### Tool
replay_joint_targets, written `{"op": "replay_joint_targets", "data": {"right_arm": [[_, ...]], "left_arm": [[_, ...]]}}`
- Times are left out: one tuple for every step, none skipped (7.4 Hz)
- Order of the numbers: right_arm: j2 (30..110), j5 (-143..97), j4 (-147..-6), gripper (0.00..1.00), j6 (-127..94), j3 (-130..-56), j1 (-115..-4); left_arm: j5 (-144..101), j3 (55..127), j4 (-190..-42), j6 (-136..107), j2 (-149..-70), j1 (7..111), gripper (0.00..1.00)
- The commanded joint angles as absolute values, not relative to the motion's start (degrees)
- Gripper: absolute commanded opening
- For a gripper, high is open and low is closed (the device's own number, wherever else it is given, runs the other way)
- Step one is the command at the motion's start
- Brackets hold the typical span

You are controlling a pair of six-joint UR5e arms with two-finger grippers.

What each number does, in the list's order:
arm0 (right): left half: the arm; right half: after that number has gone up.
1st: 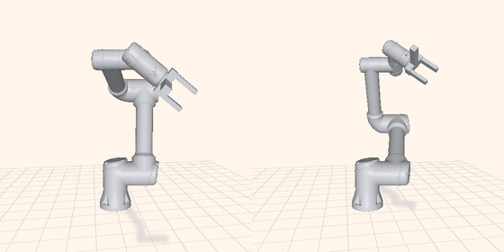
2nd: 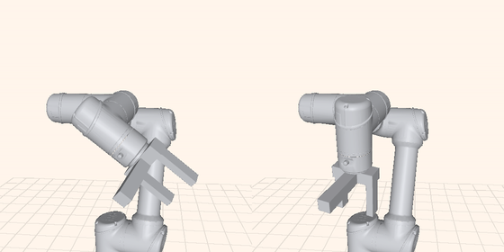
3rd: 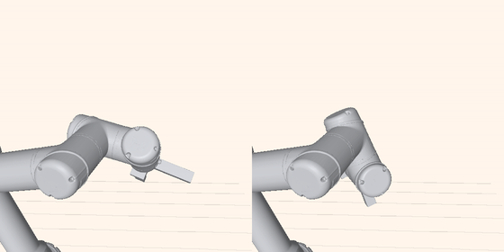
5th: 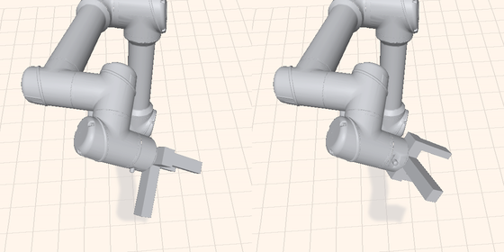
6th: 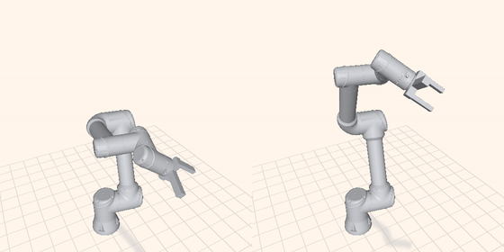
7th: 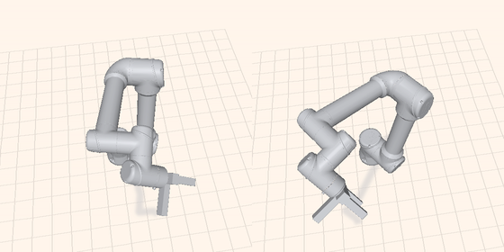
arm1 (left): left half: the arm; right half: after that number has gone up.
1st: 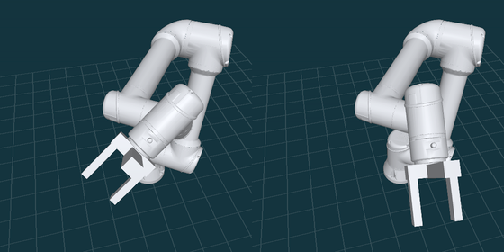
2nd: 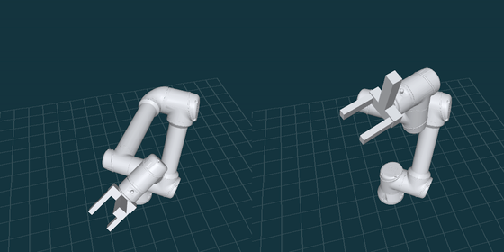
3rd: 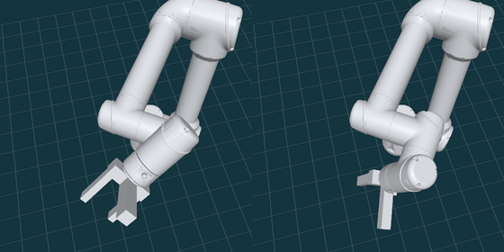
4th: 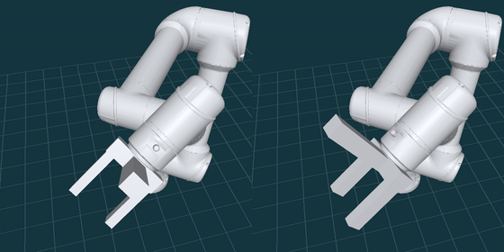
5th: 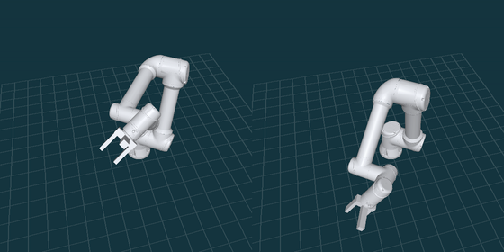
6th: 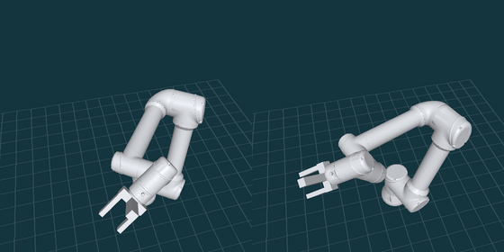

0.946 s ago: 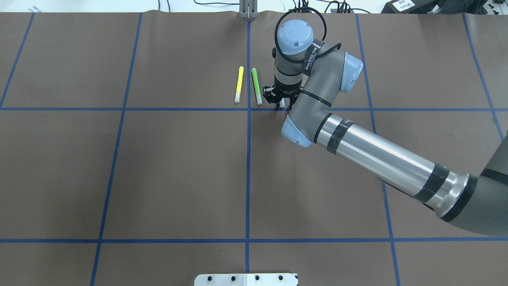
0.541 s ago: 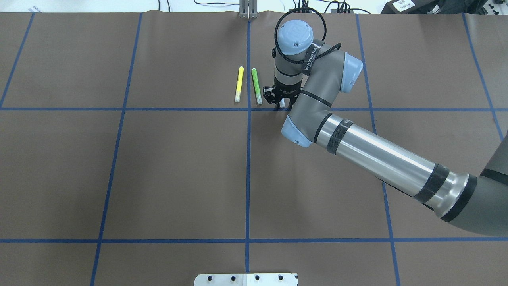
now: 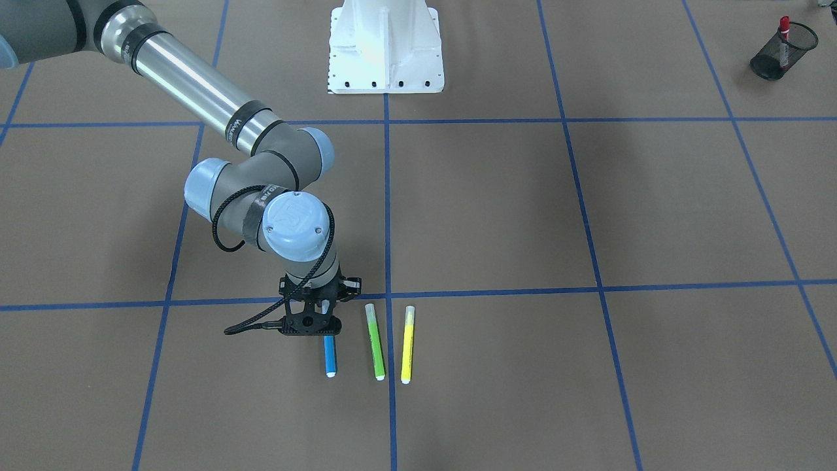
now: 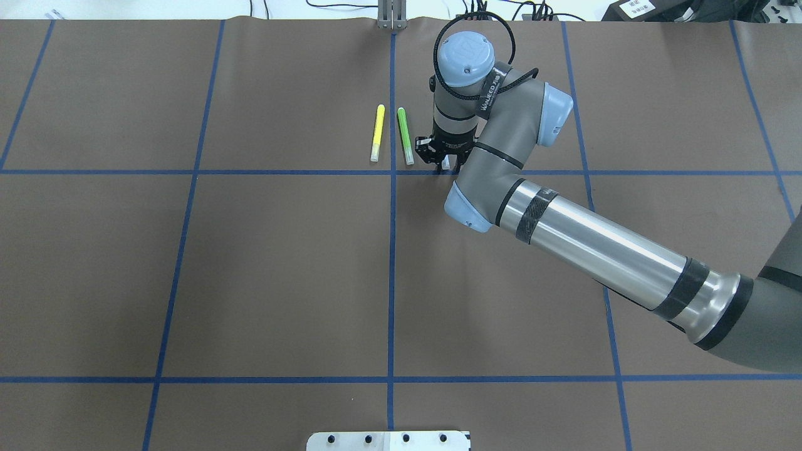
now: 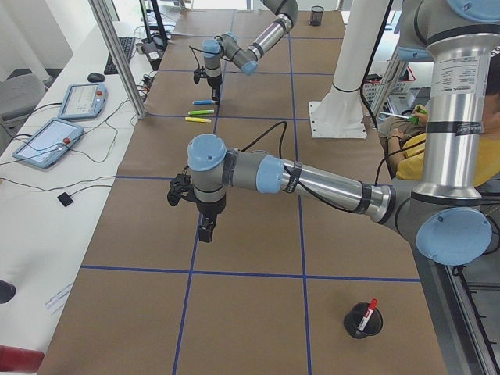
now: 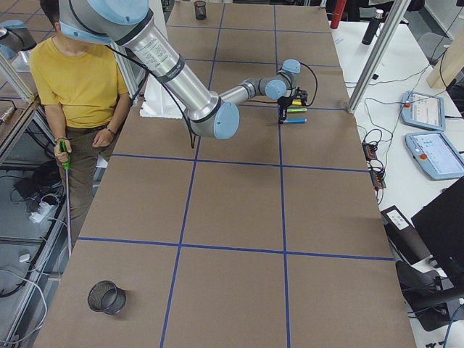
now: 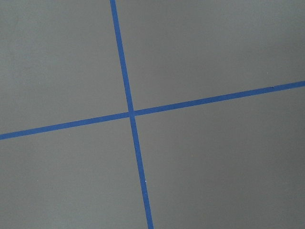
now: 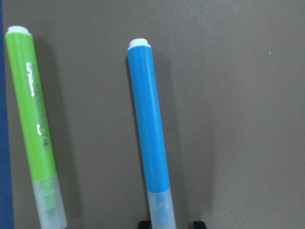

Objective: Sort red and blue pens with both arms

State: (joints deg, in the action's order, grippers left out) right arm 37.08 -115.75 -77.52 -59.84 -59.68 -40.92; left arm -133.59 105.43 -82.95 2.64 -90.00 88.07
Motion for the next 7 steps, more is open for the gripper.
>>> {"op": "replay_joint_targets", "data": {"right_arm": [[36.8,-115.8,-77.4,0.0,-59.9,-59.9,-41.0],[36.7,-115.7,-77.5,0.0,-60.3,-60.5,-41.3],[36.7,-115.9,-77.9,0.0,-60.3,-62.4,-41.9],[36.9,-116.4,-79.6,0.0,-60.2,-64.6,-42.6],[37.4,-117.2,-83.7,0.0,-59.8,-68.4,-43.8],[39.5,-119.5,-87.5,0.0,-59.4,-73.9,-45.8],[43.0,-121.4,-90.1,0.0,-58.1,-79.9,-47.4]], "left_arm": [[-133.6,105.5,-83.0,2.6,-90.0,88.1,1.0],[-133.6,105.5,-83.0,2.6,-90.0,88.1,1.0],[-133.6,105.5,-83.0,2.6,-90.0,88.1,1.0],[-133.6,105.5,-83.0,2.6,-90.0,88.1,1.0],[-133.6,105.4,-83.0,2.7,-90.0,88.1,1.0],[-133.6,105.3,-83.1,2.7,-89.9,88.1,1.0],[-133.6,105.3,-83.1,2.7,-89.8,88.1,1.0]]}}
